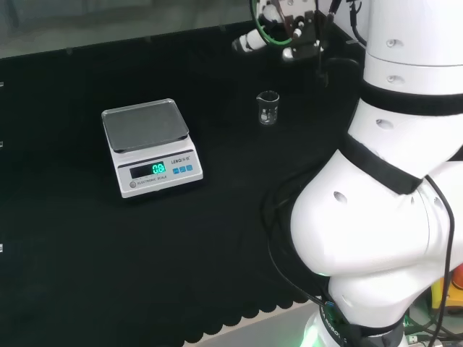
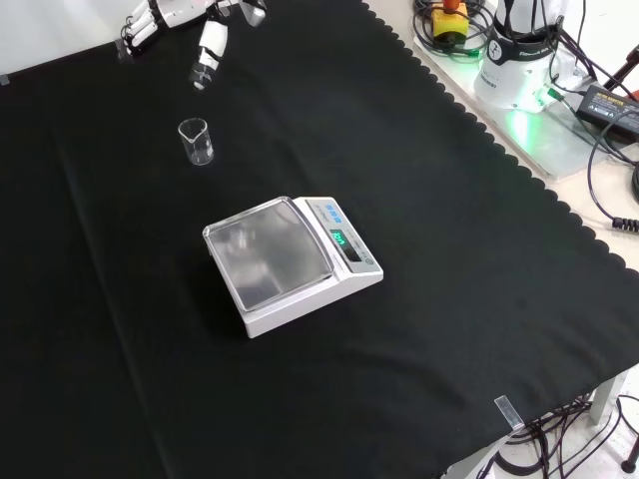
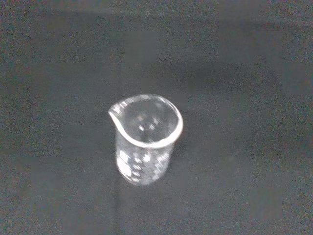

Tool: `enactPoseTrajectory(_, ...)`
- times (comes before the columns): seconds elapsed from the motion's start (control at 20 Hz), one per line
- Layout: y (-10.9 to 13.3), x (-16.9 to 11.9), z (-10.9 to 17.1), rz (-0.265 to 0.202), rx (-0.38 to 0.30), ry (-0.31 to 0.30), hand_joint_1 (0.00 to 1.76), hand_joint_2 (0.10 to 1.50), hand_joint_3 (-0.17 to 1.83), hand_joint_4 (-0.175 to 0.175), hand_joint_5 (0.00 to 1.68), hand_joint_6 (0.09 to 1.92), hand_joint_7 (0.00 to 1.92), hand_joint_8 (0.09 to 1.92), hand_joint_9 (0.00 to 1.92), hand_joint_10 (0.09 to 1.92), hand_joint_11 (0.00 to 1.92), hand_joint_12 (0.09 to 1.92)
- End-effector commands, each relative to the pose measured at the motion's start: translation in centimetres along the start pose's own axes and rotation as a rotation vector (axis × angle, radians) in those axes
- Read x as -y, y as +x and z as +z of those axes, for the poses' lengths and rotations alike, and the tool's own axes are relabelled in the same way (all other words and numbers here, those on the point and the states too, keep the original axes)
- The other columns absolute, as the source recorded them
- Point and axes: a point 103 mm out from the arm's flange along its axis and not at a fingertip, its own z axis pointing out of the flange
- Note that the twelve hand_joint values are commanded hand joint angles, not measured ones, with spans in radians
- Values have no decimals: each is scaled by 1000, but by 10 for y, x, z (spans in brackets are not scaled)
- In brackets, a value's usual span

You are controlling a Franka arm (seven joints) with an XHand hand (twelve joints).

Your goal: Pick up the beaker.

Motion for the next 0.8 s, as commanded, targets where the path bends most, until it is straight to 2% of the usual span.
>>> enactPoseTrajectory(0.05, -18, 14, 30, 35, -104, 32, 138, 744, 108, -67, 271, 87, 128, 650, 511, 87, 376, 1438)
enactPoseTrajectory(0.35, -1, 23, 51, 32, -170, 36, 140, 748, 106, -68, 270, 87, 132, 654, 515, 87, 381, 1442)
enactPoseTrajectory(0.4, 5, 24, 56, 27, -162, 36, 144, 750, 106, -68, 270, 87, 135, 655, 517, 87, 384, 1442)
enactPoseTrajectory(0.55, 21, 21, 72, 6, -130, 43, 170, 756, 106, -68, 278, 87, 148, 661, 529, 87, 392, 1442)
enactPoseTrajectory(0.6, 27, 19, 77, -8, -104, 27, 178, 757, 105, -67, 283, 87, 155, 663, 535, 87, 395, 1442)
enactPoseTrajectory(0.7, 39, 13, 88, -30, -8, -8, 186, 749, 99, -53, 281, 87, 178, 668, 552, 87, 403, 1441)
enactPoseTrajectory(0.75, 42, 9, 93, -35, 14, -5, 187, 746, 89, -47, 279, 87, 192, 655, 548, 87, 408, 1440)
enactPoseTrajectory(0.8, 45, 6, 98, -38, 26, 6, 187, 745, 74, -43, 277, 87, 204, 641, 515, 174, 414, 1436)
